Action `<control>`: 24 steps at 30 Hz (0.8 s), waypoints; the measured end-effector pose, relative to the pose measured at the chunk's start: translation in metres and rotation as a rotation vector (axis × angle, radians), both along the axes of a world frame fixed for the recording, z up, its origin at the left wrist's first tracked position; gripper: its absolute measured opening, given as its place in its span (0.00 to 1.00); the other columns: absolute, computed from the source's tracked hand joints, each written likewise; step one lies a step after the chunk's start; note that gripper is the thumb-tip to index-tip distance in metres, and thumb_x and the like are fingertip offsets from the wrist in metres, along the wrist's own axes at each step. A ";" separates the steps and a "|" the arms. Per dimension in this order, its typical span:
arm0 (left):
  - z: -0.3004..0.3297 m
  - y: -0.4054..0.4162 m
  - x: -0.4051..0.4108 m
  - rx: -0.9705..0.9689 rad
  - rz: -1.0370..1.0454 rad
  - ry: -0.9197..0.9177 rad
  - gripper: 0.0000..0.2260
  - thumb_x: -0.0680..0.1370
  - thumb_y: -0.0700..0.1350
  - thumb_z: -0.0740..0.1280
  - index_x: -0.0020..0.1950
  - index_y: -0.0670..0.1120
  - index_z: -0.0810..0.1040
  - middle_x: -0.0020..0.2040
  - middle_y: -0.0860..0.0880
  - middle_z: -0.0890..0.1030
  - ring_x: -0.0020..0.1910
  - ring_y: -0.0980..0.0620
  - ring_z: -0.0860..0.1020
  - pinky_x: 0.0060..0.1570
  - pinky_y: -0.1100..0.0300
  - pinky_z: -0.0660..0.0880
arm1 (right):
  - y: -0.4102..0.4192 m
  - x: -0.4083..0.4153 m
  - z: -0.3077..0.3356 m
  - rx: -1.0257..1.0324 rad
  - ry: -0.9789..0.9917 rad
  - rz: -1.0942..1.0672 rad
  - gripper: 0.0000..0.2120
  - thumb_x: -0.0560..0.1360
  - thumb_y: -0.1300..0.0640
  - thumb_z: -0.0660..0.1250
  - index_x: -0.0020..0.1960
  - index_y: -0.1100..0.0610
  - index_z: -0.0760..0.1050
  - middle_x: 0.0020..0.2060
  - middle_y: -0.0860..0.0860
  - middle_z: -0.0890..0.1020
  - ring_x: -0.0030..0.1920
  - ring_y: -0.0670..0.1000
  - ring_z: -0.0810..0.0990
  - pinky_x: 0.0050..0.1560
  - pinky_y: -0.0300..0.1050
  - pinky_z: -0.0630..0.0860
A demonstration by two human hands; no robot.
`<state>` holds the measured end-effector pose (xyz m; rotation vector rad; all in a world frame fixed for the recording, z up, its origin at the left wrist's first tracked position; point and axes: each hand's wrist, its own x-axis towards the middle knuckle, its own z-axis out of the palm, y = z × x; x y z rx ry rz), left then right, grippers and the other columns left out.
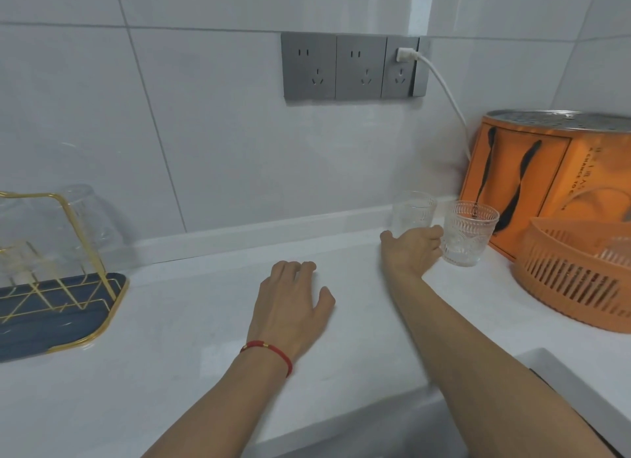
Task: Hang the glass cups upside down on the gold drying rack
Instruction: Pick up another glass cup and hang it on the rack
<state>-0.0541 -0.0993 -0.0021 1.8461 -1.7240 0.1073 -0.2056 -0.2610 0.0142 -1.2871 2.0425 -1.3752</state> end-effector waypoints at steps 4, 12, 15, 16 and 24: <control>0.001 0.000 0.000 -0.005 -0.005 0.019 0.19 0.79 0.53 0.59 0.68 0.47 0.72 0.64 0.50 0.77 0.68 0.50 0.67 0.64 0.53 0.69 | -0.007 0.005 -0.001 0.038 0.083 -0.070 0.43 0.75 0.48 0.76 0.78 0.65 0.58 0.70 0.64 0.73 0.68 0.66 0.70 0.67 0.56 0.68; 0.007 0.008 0.002 -0.072 0.005 0.164 0.19 0.81 0.52 0.60 0.71 0.49 0.71 0.68 0.51 0.76 0.71 0.52 0.65 0.69 0.54 0.64 | 0.027 0.013 0.003 -0.237 0.009 0.467 0.35 0.65 0.42 0.78 0.65 0.53 0.67 0.58 0.50 0.76 0.60 0.55 0.76 0.57 0.50 0.76; 0.016 0.016 0.005 -0.207 0.054 0.438 0.26 0.79 0.56 0.63 0.75 0.52 0.64 0.68 0.53 0.73 0.68 0.54 0.68 0.67 0.54 0.68 | 0.061 0.029 0.008 -0.284 -0.030 0.739 0.36 0.63 0.41 0.78 0.61 0.41 0.60 0.53 0.41 0.76 0.52 0.47 0.80 0.43 0.35 0.74; 0.021 0.020 0.007 -0.261 0.067 0.552 0.31 0.76 0.59 0.65 0.76 0.53 0.61 0.67 0.55 0.72 0.65 0.54 0.70 0.63 0.55 0.71 | 0.071 0.035 0.010 -0.304 -0.028 0.818 0.36 0.62 0.39 0.79 0.61 0.38 0.60 0.53 0.39 0.77 0.51 0.43 0.80 0.41 0.32 0.73; 0.048 0.076 0.072 -0.308 0.136 1.188 0.32 0.65 0.59 0.76 0.68 0.53 0.75 0.60 0.49 0.81 0.47 0.53 0.85 0.40 0.57 0.83 | 0.141 0.080 0.004 -0.368 -0.044 1.248 0.41 0.63 0.35 0.81 0.72 0.33 0.68 0.65 0.36 0.76 0.66 0.42 0.78 0.60 0.38 0.77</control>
